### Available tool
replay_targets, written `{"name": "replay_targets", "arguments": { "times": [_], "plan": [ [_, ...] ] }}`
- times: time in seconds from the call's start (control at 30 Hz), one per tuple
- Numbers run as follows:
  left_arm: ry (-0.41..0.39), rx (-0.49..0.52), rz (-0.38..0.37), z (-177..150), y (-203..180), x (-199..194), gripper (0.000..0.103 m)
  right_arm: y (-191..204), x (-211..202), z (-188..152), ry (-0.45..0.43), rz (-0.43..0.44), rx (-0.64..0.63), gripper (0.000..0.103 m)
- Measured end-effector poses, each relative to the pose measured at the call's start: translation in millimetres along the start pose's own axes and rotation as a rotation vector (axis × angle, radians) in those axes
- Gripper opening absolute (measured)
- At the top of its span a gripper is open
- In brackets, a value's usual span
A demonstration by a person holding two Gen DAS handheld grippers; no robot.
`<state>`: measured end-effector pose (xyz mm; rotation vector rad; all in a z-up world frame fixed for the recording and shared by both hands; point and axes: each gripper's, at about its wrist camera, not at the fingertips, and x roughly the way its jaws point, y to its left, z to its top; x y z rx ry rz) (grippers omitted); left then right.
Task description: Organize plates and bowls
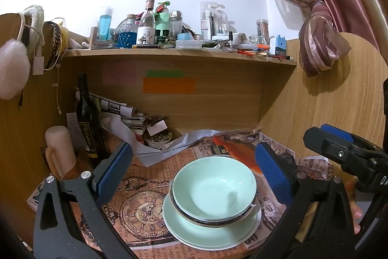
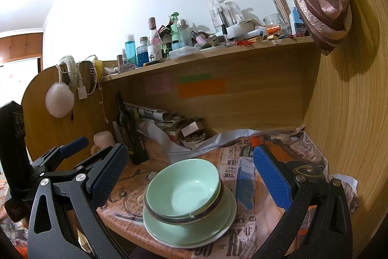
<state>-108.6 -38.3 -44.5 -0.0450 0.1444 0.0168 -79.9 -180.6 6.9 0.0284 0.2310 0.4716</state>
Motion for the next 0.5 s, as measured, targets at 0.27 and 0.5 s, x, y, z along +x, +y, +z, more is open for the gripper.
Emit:
{"name": "replay_targets", "arguments": {
  "times": [0.27, 0.5],
  "plan": [
    [0.008, -0.010, -0.009, -0.9, 3.2, 1.2, 0.103, -0.2, 2.2, -1.4, 0.007, -0.007, 0.003, 0.103],
    [0.022, -0.003, -0.011, -4.3, 4.1, 5.5, 0.103, -2.8, 8.6, -3.8, 0.024, -0.018, 0.012, 0.103]
  ]
}}
